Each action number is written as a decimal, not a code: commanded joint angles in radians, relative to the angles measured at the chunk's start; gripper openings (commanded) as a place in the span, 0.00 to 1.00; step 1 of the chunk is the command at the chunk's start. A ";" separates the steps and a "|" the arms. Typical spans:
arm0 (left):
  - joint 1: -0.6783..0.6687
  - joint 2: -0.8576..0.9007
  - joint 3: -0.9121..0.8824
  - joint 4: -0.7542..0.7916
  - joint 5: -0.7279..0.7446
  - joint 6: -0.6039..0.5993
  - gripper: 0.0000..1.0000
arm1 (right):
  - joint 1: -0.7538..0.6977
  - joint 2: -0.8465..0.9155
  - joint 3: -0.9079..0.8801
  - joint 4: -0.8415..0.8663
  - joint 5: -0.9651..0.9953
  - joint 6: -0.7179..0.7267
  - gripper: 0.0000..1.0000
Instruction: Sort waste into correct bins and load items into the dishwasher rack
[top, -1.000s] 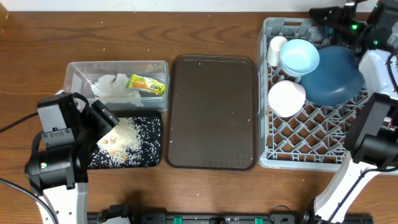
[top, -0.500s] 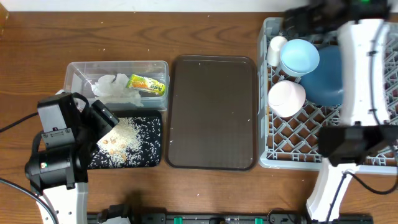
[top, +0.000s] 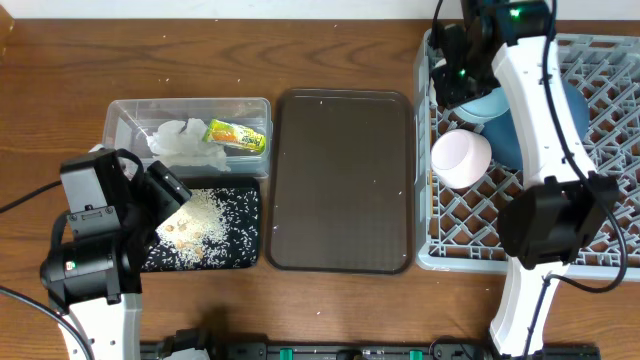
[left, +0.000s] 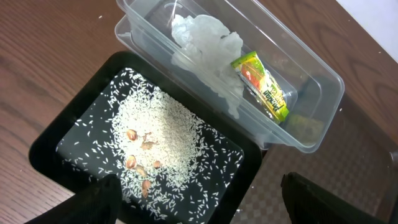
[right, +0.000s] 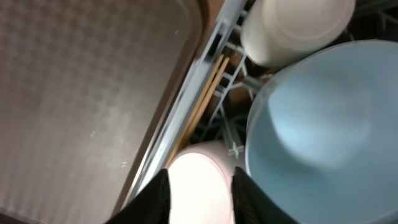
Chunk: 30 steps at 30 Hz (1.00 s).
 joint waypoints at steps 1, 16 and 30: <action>0.004 0.001 0.011 -0.003 -0.012 0.005 0.85 | -0.020 0.009 -0.084 0.055 0.050 -0.005 0.29; 0.004 0.001 0.011 -0.003 -0.012 0.005 0.85 | -0.010 -0.028 -0.125 0.140 -0.042 -0.021 0.31; 0.004 0.001 0.011 -0.003 -0.012 0.005 0.85 | -0.019 -0.095 -0.128 0.170 0.106 -0.040 0.26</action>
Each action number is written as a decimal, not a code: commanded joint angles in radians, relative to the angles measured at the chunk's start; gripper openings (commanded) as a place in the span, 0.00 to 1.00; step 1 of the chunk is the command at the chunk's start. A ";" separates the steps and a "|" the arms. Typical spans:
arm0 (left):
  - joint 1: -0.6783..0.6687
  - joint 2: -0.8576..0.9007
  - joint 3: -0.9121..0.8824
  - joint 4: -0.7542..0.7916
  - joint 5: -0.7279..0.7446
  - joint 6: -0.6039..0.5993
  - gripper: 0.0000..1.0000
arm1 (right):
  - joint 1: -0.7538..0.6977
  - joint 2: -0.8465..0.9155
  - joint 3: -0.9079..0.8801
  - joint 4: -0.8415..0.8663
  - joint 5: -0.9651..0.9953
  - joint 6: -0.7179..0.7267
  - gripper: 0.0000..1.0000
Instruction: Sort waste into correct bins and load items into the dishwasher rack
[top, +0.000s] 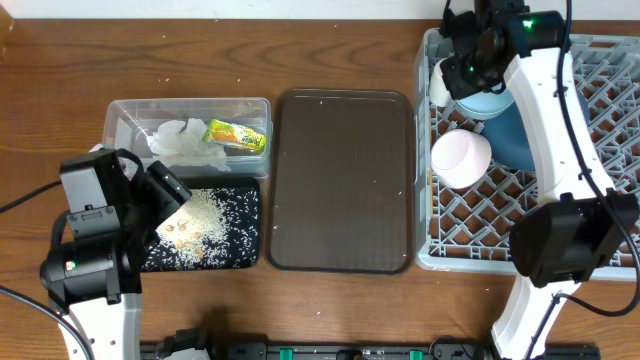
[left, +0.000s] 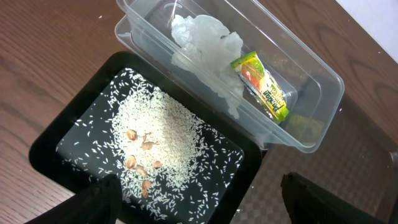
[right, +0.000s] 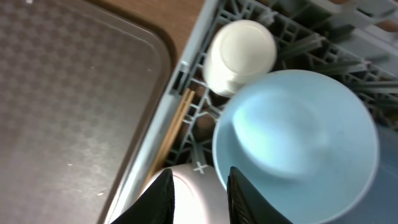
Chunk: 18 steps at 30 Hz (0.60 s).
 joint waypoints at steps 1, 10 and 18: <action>0.004 0.001 0.011 -0.003 -0.012 0.005 0.84 | -0.004 0.028 -0.038 0.006 0.047 -0.033 0.26; 0.004 0.001 0.011 -0.003 -0.012 0.005 0.85 | -0.011 0.051 -0.198 0.132 0.119 -0.034 0.27; 0.004 0.001 0.011 -0.003 -0.012 0.005 0.85 | -0.013 0.040 -0.222 0.166 0.128 -0.034 0.08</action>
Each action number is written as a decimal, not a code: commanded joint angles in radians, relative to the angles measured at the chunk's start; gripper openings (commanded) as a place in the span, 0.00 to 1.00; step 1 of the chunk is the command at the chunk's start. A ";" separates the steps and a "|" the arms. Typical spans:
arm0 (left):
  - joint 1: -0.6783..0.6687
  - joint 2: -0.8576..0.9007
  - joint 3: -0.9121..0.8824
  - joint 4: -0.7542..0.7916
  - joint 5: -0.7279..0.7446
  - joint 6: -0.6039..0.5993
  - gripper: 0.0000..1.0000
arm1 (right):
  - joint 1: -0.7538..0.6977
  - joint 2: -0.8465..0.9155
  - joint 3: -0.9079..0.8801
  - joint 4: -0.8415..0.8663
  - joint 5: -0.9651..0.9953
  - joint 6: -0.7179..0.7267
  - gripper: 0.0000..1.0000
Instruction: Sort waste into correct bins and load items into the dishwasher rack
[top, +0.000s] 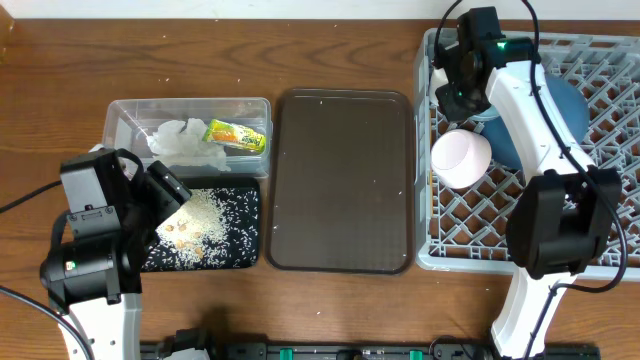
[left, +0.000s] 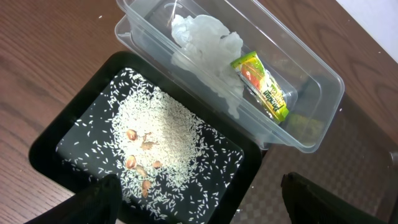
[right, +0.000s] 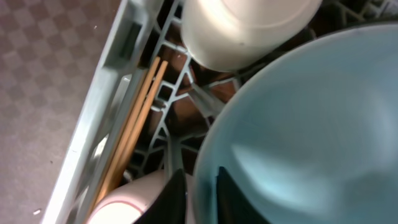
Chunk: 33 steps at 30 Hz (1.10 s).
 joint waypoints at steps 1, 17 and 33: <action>0.004 0.001 0.011 -0.003 -0.012 0.005 0.85 | -0.008 -0.010 0.006 0.003 0.021 -0.005 0.05; 0.004 0.001 0.011 -0.003 -0.012 0.005 0.85 | -0.076 -0.266 0.059 -0.039 -0.771 0.029 0.01; 0.004 0.001 0.011 -0.003 -0.012 0.005 0.85 | -0.337 -0.262 0.057 0.006 -1.444 -0.030 0.01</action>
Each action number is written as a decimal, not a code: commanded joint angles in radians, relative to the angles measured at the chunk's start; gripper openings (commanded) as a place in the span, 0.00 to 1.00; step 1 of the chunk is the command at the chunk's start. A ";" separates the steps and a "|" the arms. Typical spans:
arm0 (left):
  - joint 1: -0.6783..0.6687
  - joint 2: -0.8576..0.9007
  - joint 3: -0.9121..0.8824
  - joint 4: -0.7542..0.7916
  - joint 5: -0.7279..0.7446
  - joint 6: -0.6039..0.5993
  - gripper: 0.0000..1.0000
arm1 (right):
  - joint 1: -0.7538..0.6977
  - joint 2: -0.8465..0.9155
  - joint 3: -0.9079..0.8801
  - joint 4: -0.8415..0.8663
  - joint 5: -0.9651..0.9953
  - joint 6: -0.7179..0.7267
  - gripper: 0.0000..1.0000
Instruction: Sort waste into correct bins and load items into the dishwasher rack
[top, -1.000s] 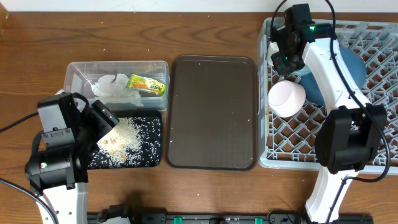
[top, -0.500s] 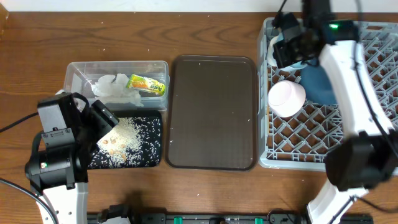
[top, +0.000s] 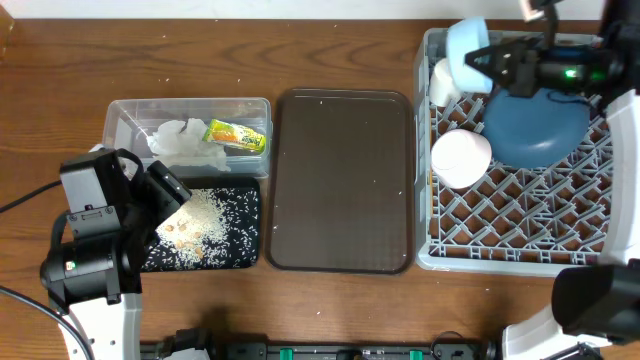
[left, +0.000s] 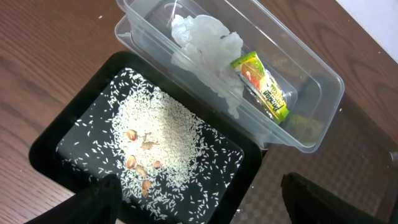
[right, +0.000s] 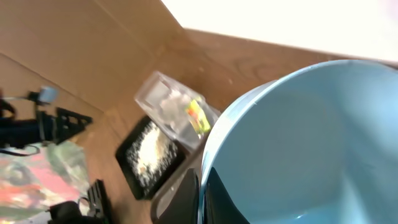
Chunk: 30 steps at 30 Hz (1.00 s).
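My right gripper (top: 492, 58) is shut on the rim of a light blue bowl (top: 465, 40), held tilted above the far left corner of the grey dishwasher rack (top: 520, 215). In the right wrist view the bowl (right: 298, 143) fills the frame, its rim pinched between the fingers (right: 188, 196). A dark blue bowl (top: 535, 125), a pink cup (top: 461, 158) and a white cup (top: 440, 80) sit in the rack. My left gripper (left: 199, 205) hangs open over the black bin (left: 68, 106) of rice.
A clear bin (top: 112, 125) holds crumpled tissue (left: 208, 40) and a green packet (left: 261, 84). A brown tray (top: 340, 180) lies bare between the bins and the rack. The left arm's body (top: 95, 230) stands at the front left.
The right gripper's fingers stood either side of the light blue bowl's rim down in the rack. Now it is shut on the rim and the bowl is raised and tilted. The left arm is unchanged.
The right gripper hovered open low over the rack's left side, above the pink cup and light blue bowl. It stood higher over the bowl, then down at its rim. Now it holds the bowl up. The left gripper stayed open over the bins throughout.
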 joint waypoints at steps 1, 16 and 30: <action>0.004 0.001 0.011 -0.003 -0.012 0.005 0.85 | -0.036 0.067 0.008 0.061 -0.220 -0.012 0.01; 0.004 0.001 0.011 -0.003 -0.012 0.005 0.85 | -0.087 0.437 0.008 1.135 -0.381 0.761 0.01; 0.004 0.001 0.011 -0.002 -0.012 0.005 0.85 | -0.113 0.604 0.008 1.203 -0.319 0.843 0.01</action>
